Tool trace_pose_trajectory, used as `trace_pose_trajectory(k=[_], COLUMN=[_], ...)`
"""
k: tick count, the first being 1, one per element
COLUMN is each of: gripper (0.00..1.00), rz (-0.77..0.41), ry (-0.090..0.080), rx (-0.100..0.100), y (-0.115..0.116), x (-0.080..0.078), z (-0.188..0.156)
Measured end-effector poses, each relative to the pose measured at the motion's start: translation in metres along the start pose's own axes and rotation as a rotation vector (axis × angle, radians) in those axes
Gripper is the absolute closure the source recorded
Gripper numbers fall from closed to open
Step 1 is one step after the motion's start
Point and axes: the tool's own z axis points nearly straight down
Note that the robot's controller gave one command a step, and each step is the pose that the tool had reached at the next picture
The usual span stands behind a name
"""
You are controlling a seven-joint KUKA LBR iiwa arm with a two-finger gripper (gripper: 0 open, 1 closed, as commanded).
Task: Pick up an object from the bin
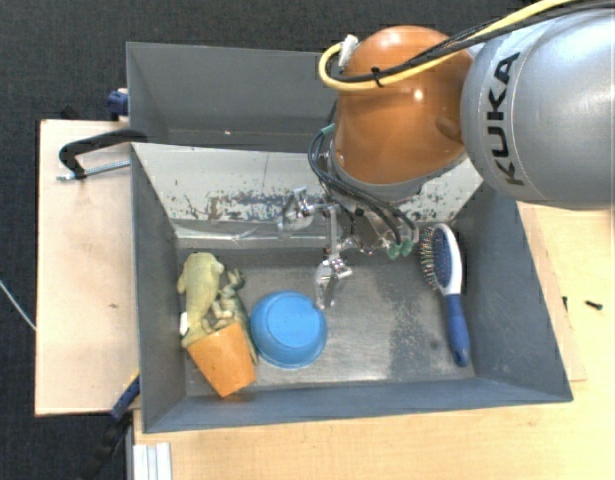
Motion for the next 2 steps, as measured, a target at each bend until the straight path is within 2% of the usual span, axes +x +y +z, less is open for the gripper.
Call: trace_pose_trajectory(k=[1, 2], gripper=[0.0, 0.0], rz=[-0.223, -0.493], ry=[0.009, -0.002], rx=[-0.003, -0.006], y=[0.034, -0.007], x=[0.005, -0.005], z=[0.132, 0.164])
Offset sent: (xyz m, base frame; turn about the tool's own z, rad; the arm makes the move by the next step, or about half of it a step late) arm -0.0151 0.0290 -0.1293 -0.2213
